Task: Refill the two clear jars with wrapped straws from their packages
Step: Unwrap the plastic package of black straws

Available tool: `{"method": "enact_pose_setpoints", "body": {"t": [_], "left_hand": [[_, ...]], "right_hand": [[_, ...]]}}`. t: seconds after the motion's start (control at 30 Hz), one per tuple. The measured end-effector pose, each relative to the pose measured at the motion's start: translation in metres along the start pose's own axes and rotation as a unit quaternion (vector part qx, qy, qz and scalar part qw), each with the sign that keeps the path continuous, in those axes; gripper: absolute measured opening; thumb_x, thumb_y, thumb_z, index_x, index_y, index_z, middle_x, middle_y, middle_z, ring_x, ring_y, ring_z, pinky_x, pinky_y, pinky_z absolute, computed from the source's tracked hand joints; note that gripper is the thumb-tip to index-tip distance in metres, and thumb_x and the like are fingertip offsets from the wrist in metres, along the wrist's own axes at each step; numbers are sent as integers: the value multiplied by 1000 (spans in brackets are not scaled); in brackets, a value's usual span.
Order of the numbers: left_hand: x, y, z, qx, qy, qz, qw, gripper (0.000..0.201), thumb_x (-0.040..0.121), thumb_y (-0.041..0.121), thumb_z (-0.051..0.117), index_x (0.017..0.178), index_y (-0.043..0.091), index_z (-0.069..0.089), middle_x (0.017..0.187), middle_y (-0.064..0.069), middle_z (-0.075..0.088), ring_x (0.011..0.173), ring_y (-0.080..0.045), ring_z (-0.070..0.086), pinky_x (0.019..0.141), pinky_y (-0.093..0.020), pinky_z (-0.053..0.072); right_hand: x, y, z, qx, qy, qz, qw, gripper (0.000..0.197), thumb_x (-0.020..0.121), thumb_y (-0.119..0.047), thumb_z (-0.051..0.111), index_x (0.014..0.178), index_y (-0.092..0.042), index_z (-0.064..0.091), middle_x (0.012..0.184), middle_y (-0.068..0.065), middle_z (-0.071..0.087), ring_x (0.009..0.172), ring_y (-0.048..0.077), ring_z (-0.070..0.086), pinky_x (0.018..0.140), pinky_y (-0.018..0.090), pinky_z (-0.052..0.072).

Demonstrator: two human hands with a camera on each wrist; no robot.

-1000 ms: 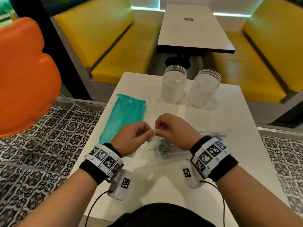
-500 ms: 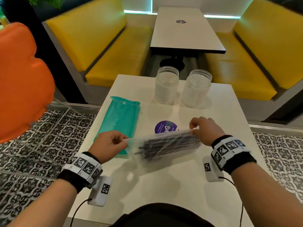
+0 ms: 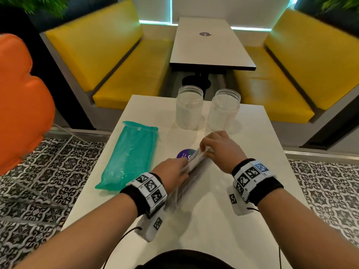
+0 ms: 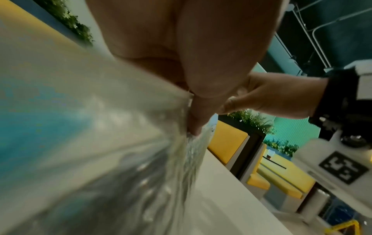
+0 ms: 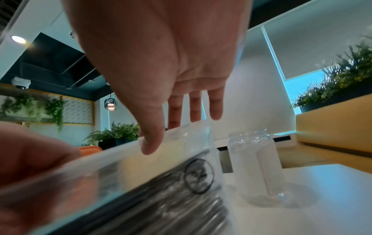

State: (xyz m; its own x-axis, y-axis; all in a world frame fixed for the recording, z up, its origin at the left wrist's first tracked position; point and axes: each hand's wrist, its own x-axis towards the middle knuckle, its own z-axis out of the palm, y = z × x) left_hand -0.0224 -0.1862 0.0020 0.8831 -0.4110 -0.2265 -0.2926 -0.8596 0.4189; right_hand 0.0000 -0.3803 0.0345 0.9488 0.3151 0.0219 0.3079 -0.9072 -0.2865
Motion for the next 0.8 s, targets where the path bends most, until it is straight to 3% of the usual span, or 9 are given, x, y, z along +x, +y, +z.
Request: {"method": "enact_pose_setpoints", "body": {"t": [0.2,0.27,0.37,0.47,0.53,0.63,0.73,0.8], "left_hand": [[-13,-21,4,-65,42,23,997,15,95,26,63,100,12,60,98,-8,70,93,-31,63,81,-38,49],[-18,-28,9,-90,64,22,994,13,94,26,64,96,14,61,91,-3,70,84,-26,63,76,-37,49],[-24,-35,14,-149,95,8,984,11,93,23,67,90,15,60,80,1,66,60,-6,51,68,-35,46],[-28,-34,12,-211,143,5,967,13,91,26,66,83,20,58,73,3,62,59,-12,54,65,-31,47],[-27,-27,10,-244,174,9,954,13,90,27,65,82,21,58,75,2,65,66,-17,60,68,-32,51],[-18,-12,6,-275,197,10,941,12,93,21,67,87,23,57,81,4,67,69,-12,65,67,-34,56],[-12,6,4,-291,201,43,934,16,96,20,65,101,34,57,90,18,66,76,11,61,66,-8,45],[-10,12,1,-308,185,60,931,21,96,22,64,112,35,57,97,18,67,84,14,60,71,-4,43]], "right_hand": [[6,33,-22,-32,42,99,994,12,91,-29,63,103,-26,65,137,1,49,135,28,30,100,43,40],[9,38,-27,-13,50,130,990,9,92,-29,63,100,-25,64,138,2,46,132,26,32,95,39,41],[14,40,-35,32,107,152,982,4,94,-24,60,97,-20,62,132,4,49,121,26,43,85,32,38],[18,32,-38,117,142,161,970,16,95,-30,59,104,-17,60,124,6,54,110,26,55,84,29,39],[15,15,-32,189,80,179,962,42,96,-47,52,123,-15,55,125,8,57,108,25,57,85,30,40],[6,-19,-13,264,-93,166,946,85,85,-71,44,149,-18,28,139,7,54,118,24,55,90,30,42],[2,-39,1,379,-96,149,908,85,86,-60,57,152,-25,17,139,-4,51,111,17,59,81,22,49],[4,-38,4,477,-81,176,857,82,90,-48,62,152,-22,16,138,2,53,108,16,62,77,24,53]]}}
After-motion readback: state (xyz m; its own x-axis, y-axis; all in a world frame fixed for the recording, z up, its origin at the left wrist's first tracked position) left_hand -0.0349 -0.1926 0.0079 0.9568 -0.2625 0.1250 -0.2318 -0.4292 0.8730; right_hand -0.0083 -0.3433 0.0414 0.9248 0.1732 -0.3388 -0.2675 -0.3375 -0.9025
